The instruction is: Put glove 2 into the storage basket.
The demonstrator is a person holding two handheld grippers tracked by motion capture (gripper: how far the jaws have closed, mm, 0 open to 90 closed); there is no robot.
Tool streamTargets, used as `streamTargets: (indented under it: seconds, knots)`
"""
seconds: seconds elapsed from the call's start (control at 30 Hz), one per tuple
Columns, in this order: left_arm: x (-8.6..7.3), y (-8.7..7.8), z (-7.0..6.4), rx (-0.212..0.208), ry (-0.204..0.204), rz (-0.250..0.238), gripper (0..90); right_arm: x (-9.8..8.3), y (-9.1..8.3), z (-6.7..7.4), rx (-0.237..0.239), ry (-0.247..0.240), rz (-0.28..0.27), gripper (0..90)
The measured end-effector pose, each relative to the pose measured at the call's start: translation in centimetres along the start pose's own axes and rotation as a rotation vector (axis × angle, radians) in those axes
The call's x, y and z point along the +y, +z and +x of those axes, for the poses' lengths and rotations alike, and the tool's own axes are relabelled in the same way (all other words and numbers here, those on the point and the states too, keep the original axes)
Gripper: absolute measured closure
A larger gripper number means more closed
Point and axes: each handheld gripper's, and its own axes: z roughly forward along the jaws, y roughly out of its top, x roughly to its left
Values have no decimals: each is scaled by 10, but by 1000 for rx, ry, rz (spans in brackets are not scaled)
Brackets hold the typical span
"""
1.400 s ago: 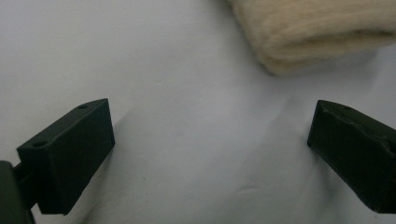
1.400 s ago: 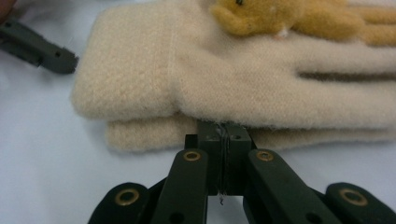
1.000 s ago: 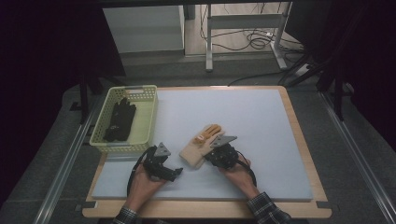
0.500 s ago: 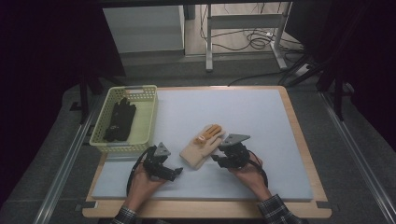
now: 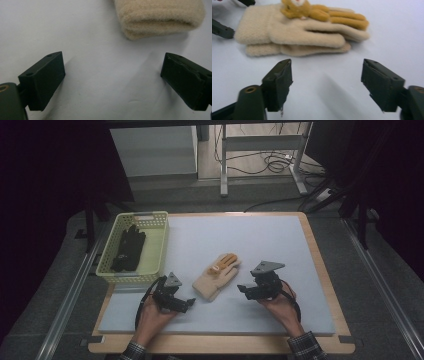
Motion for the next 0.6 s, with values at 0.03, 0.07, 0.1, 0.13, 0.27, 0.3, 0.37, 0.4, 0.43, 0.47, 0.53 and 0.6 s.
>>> streamTargets:
  seconds: [0.03, 0.07, 0.1, 0.13, 0.27, 0.3, 0.37, 0.4, 0.43, 0.47, 0.53, 0.6]
  knots:
    - [0, 0, 0, 0, 0, 0, 53, -3, -2, -3, -5, 12, -3, 200]
    - [0, 0, 0, 0, 0, 0, 53, -4, -4, -5, -9, 16, -3, 186]
    - [0, 0, 0, 0, 1, 0, 52, -6, -5, -7, -15, 23, -2, 169]
    - [0, 0, 0, 1, 4, 0, 52, -8, -6, -8, -19, 30, 1, 154]
    - [0, 0, 0, 1, 4, 1, 51, -19, -10, -17, -38, 53, 14, 106]
    - [0, 0, 0, 0, 1, 2, 51, -22, -11, -19, -48, 56, 20, 93]
    - [0, 0, 0, -1, 0, 4, 51, -29, -12, -24, -65, 58, 37, 67]
    - [0, 0, 0, -2, 0, 5, 51, -31, -12, -25, -71, 60, 41, 58]
    - [0, 0, 0, -2, 0, 5, 51, -36, -11, -28, -79, 65, 50, 52]
    - [1, 0, 0, -3, 0, 5, 51, -38, -11, -29, -80, 70, 54, 47]
    - [1, 0, 0, -3, -1, 5, 50, -45, -9, -32, -86, 80, 70, 37]
    - [1, 0, 0, -3, 0, 4, 49, -50, -6, -34, -93, 80, 95, 26]
